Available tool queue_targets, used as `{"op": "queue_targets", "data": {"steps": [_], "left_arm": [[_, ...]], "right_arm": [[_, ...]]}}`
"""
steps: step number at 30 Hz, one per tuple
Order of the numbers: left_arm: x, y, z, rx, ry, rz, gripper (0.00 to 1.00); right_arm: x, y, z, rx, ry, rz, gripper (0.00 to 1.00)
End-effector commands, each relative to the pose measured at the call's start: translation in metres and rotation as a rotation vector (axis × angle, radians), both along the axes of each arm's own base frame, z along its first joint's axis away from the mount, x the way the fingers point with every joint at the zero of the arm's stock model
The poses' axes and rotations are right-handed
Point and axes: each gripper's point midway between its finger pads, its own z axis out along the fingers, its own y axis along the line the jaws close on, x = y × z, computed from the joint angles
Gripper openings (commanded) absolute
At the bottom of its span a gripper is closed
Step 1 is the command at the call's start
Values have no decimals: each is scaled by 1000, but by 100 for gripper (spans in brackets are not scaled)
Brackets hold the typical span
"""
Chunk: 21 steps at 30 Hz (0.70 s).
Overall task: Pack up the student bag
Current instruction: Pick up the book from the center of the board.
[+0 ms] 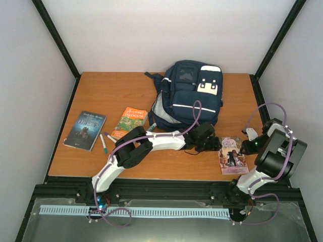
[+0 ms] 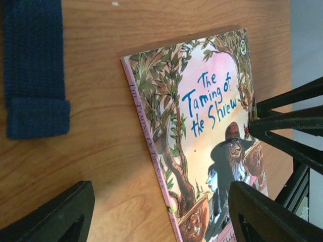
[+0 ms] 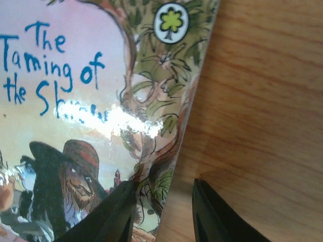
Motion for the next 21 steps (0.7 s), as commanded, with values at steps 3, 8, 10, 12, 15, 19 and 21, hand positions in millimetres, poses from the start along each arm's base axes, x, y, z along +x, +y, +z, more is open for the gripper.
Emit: {"op": "queue_targets", "data": {"steps": [3, 8, 10, 12, 15, 19, 21], "left_arm": [[-2, 1, -49, 102, 78, -29, 78], [-4, -18, -63, 62, 139, -43, 79], [-5, -27, -63, 20, 157, -60, 79], [-6, -35, -62, -8, 169, -73, 79], [-7, -47, -56, -64, 178, -95, 79], [-8, -64, -19, -241, 159, -129, 77], [-8, -70, 8, -343, 128, -149, 75]], "right_arm": [[-1, -13, -28, -52, 38, 9, 23], [-9, -9, -44, -39, 87, 26, 14], [-11, -8, -49, -39, 99, 29, 13], [-12, -8, -54, -37, 109, 31, 12], [-15, -5, -58, -25, 123, 30, 11], [-17, 0, -61, -6, 135, 31, 11], [-17, 2, -61, 7, 135, 28, 11]]}}
